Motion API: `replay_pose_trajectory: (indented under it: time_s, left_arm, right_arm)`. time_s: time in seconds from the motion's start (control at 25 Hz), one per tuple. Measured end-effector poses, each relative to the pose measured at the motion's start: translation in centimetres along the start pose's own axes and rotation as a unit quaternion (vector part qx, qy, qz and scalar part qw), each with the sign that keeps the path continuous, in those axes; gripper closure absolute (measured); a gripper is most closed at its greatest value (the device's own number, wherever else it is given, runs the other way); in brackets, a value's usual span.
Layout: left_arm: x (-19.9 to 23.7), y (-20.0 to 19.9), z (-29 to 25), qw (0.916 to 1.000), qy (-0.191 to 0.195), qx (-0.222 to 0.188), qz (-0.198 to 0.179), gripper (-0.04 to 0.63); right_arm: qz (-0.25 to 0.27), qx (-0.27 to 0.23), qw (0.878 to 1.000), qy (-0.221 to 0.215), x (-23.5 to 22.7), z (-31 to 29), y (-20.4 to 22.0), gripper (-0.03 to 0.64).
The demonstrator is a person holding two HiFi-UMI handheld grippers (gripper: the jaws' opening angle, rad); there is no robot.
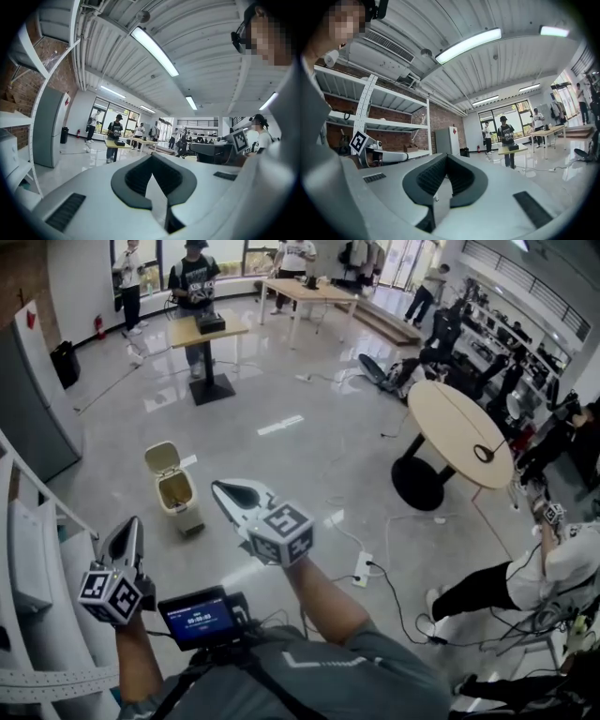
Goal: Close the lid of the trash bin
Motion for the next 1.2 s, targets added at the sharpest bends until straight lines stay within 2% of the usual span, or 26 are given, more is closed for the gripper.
replay_pose_trajectory:
  time_s: [0.72, 0.92, 1.2]
  left_arm:
    - [17.9, -2.1, -9.4, 0.9988, 0.043, -0.004, 0.021, 0.597]
    - [20.9, -1.8, -11.5, 0.9982, 0.048, 0.002, 0.035, 0.597]
    - [24.8, -1.3, -15.1, 0.9985, 0.032, 0.007, 0.044, 0.597]
  right_arm:
    - [0.031, 0.000, 0.998, 0.058, -4.1, -18.0, -0.2, 0.606]
    - [0.027, 0.005, 0.999, 0.045, -5.1, -22.0, 0.7, 0.606]
    - [0.019, 0.029, 0.999, 0.040, -8.2, -27.3, 1.2, 0.606]
Point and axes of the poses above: the fingertips, and each gripper's own axes: z backward along the fingers, x to its left, y out of its underside, the point moved 7 cm from there along z, backward along the fingers, and after that the axes turned 6 degrees about -x, right-handed, at the moved point
